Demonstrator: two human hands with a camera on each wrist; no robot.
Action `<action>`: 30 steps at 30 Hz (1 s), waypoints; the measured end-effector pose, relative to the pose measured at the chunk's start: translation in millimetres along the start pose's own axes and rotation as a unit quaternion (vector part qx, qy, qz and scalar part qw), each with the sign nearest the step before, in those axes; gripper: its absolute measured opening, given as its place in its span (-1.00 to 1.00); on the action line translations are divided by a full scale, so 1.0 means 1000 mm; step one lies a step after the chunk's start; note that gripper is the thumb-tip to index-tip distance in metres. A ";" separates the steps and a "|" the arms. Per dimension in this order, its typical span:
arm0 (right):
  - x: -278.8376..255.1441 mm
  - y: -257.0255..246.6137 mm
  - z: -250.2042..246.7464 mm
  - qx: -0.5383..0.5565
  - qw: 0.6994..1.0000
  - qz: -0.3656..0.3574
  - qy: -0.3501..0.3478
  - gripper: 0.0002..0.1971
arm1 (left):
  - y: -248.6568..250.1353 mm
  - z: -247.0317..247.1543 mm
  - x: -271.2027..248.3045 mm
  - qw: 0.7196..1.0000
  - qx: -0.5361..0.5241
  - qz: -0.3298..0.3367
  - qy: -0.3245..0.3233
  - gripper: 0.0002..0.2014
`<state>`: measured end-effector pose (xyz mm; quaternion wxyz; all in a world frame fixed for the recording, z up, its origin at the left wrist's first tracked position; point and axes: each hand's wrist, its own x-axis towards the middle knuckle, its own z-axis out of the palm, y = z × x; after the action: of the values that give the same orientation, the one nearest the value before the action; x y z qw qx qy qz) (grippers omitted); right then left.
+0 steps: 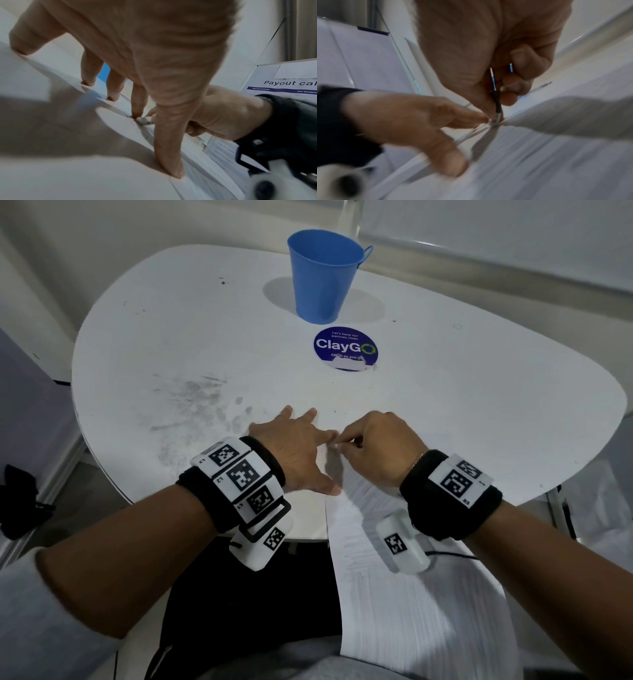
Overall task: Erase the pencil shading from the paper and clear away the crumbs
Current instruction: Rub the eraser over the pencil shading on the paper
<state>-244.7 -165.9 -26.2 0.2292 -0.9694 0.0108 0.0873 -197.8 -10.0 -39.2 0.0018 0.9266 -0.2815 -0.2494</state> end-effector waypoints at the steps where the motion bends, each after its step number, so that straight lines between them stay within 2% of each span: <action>1: -0.003 -0.003 0.002 -0.005 1.000 -0.015 -0.017 -0.80 | 0.000 -0.001 0.000 1.000 -0.002 -0.003 0.000 -0.01; 3: -0.007 -0.007 0.005 -0.004 0.999 -0.028 -0.040 -0.82 | 0.000 -0.001 -0.001 1.000 -0.006 -0.005 -0.005 -0.01; 6: 0.002 -0.001 0.002 0.010 1.000 0.000 0.004 -0.80 | -0.001 0.000 0.001 1.000 -0.005 0.002 -0.001 -0.05; 10: -0.002 -0.005 0.006 -0.002 0.999 -0.031 -0.023 -0.77 | 0.001 -0.001 -0.002 1.000 -0.011 -0.003 0.006 -0.08; 14: 0.006 0.001 0.004 0.002 1.000 0.001 0.011 -0.78 | -0.001 0.000 0.000 1.000 -0.008 0.002 0.008 -0.06; 17: 0.002 -0.004 0.007 -0.001 1.000 -0.024 -0.019 -0.78 | -0.001 -0.001 -0.001 1.000 -0.021 -0.001 0.013 -0.14; 21: 0.008 -0.001 0.003 0.004 1.000 -0.002 0.010 -0.80 | -0.002 0.000 0.000 1.000 -0.019 -0.001 0.006 -0.05; 25: 0.005 -0.005 0.007 -0.014 0.999 -0.022 -0.022 -0.76 | -0.003 -0.001 0.000 1.000 -0.024 -0.004 0.008 -0.09; 28: 0.007 -0.002 0.003 -0.003 1.000 -0.001 0.007 -0.77 | -0.003 -0.001 0.002 1.000 -0.016 -0.002 0.002 -0.04; 30: 0.005 -0.003 0.004 -0.011 1.000 -0.014 -0.001 -0.77 | -0.002 -0.001 0.001 1.000 -0.016 -0.003 0.002 -0.05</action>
<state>-240.5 -161.4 -28.8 0.2198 -0.9718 -0.0038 0.0857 -195.5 -9.1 -39.1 0.0166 0.9279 -0.2744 -0.2518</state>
